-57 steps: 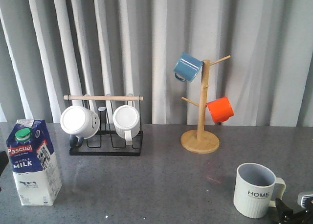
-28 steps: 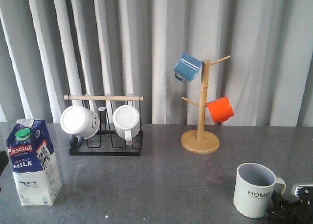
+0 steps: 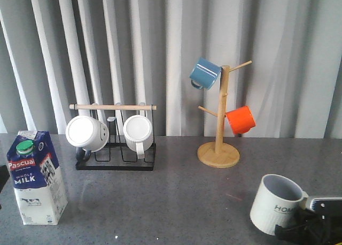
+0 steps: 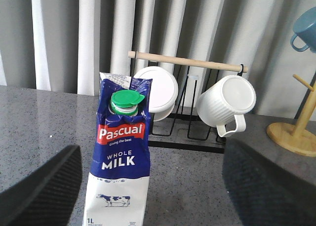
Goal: Place milk next to cup
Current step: 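Slide the white mug with the right gripper toward the table center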
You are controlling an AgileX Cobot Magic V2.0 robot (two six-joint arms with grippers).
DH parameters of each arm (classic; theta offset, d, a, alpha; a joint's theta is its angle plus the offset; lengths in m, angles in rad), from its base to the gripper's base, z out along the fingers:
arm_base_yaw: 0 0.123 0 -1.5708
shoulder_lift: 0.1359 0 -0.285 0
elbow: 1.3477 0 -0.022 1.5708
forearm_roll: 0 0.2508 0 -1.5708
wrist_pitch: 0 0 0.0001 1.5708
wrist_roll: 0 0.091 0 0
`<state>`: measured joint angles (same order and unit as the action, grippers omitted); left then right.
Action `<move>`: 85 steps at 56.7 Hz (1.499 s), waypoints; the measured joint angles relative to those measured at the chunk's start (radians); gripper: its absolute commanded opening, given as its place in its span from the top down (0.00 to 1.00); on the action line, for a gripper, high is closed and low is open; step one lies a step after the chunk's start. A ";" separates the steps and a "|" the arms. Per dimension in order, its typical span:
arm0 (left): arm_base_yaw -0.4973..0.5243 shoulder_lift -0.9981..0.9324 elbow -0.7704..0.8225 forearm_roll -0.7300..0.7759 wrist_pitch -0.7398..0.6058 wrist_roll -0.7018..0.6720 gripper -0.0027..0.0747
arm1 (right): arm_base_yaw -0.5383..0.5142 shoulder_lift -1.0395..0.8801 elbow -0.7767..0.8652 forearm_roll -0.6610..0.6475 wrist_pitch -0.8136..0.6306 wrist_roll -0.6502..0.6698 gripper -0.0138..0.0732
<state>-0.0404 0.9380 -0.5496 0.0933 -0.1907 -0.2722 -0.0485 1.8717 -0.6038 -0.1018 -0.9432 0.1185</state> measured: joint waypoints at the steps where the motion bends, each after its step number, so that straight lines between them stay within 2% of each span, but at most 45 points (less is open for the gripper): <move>1: 0.000 0.000 0.000 0.000 0.000 0.000 0.23 | 0.010 -0.002 -0.002 0.000 0.000 0.000 0.84; 11: 0.000 0.000 0.000 0.000 0.000 0.000 0.23 | 0.159 -0.016 -0.079 0.074 0.039 -0.034 0.84; 25: 0.000 0.000 0.000 0.000 0.000 0.000 0.23 | 0.397 0.035 -0.257 0.407 0.116 -0.216 0.83; 38: 0.000 0.000 0.000 0.000 0.000 0.000 0.23 | 0.528 0.140 -0.360 0.572 0.149 -0.358 0.81; 49: 0.000 0.000 0.000 0.000 0.000 0.000 0.23 | 0.570 0.167 -0.384 0.738 0.155 -0.494 0.75; 54: 0.000 0.000 0.000 0.000 0.000 0.000 0.23 | 0.571 0.167 -0.385 0.763 0.156 -0.530 0.70; 69: 0.000 0.000 0.000 0.000 0.000 0.000 0.23 | 0.577 0.166 -0.383 0.773 0.207 -0.550 0.49; 75: 0.000 0.000 0.000 0.000 0.000 0.000 0.23 | 0.580 0.142 -0.354 0.773 0.207 -0.551 0.46; 85: 0.000 0.000 0.000 0.000 0.000 0.000 0.23 | 0.582 0.057 -0.264 0.750 0.205 -0.550 0.46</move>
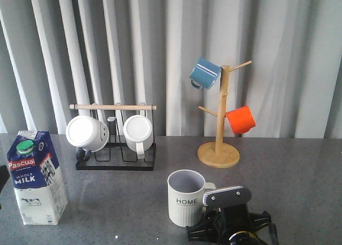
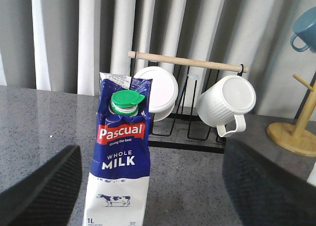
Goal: Place milk next to cup
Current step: 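Slide the white mug with the right gripper toward the table center, then open the right gripper and pull it back from the mug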
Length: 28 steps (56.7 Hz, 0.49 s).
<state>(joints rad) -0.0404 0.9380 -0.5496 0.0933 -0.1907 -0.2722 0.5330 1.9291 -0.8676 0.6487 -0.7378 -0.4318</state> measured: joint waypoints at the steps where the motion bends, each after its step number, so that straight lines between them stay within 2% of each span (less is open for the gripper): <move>1: 0.000 0.000 0.000 0.000 0.000 0.000 0.23 | 0.000 -0.010 0.014 -0.007 -0.001 0.001 0.46; 17: 0.000 0.000 0.000 0.000 0.000 0.000 0.23 | -0.040 -0.226 0.157 -0.149 -0.008 0.005 0.46; 28: 0.000 0.000 0.000 0.000 0.000 0.000 0.23 | -0.137 -0.425 0.171 -0.329 0.111 0.067 0.47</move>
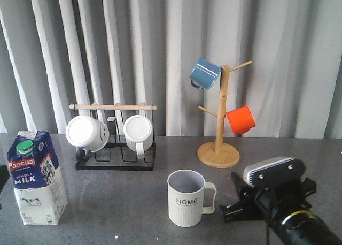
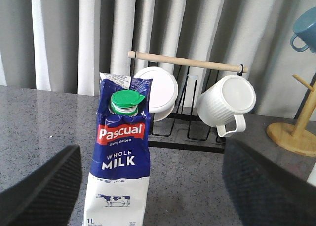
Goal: Place milk next to cup
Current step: 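Open the right gripper and pull it back from the mug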
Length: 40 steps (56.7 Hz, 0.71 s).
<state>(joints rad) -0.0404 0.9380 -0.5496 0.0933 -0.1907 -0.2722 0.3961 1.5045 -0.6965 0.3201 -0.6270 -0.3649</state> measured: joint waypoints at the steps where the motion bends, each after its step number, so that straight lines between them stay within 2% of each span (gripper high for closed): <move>1: 0.000 0.000 0.000 0.000 0.000 0.000 0.23 | -0.012 -0.014 0.000 -0.025 0.010 0.016 0.48; 10: 0.000 0.000 0.000 0.000 0.000 0.000 0.23 | -0.106 -0.172 0.000 -0.200 0.051 0.164 0.53; 15: 0.000 0.000 0.000 0.000 0.000 0.000 0.23 | -0.149 -0.238 0.000 -0.247 0.097 0.211 0.57; 24: 0.000 0.000 0.000 0.000 0.000 0.000 0.23 | -0.211 -0.314 0.000 -0.233 0.211 0.226 0.65; 32: 0.000 0.000 0.000 0.000 0.000 0.000 0.23 | -0.223 -0.379 0.000 -0.221 0.298 0.214 0.85; 40: 0.000 0.000 0.000 0.000 0.000 0.000 0.23 | -0.223 -0.425 0.000 -0.227 0.344 0.213 0.85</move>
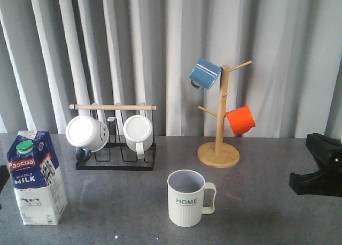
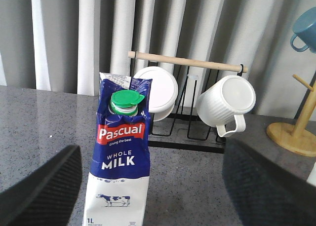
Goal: Place milk next to cup
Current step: 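Open the right gripper and pull it back from the mug, then reach the left gripper to the milk carton top and grasp it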
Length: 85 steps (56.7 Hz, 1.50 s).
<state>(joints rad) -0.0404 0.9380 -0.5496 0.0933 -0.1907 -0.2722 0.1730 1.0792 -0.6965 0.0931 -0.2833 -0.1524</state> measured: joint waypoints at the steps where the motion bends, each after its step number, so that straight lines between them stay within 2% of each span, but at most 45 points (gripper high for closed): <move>1: 0.000 0.000 0.000 0.000 0.000 0.000 0.23 | 0.000 -0.005 0.000 0.000 0.005 0.000 0.85; 55: 0.000 0.000 0.000 0.000 -0.004 0.000 0.23 | 0.000 -0.021 0.007 0.001 0.019 0.000 0.85; 63: 0.000 0.000 -0.004 0.000 -0.050 0.002 0.23 | 0.000 -0.021 0.007 0.001 0.019 0.000 0.85; 71: 0.000 0.036 -0.080 0.000 -0.061 0.055 0.22 | 0.000 -0.021 0.007 0.001 0.019 0.000 0.85; 85: 0.000 0.226 -0.334 0.000 0.005 0.148 0.21 | 0.000 -0.021 0.007 0.001 0.019 0.000 0.85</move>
<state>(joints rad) -0.0404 1.1643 -0.8840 0.0933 -0.1857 -0.1247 0.1730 1.0577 -0.6895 0.0940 -0.2638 -0.1524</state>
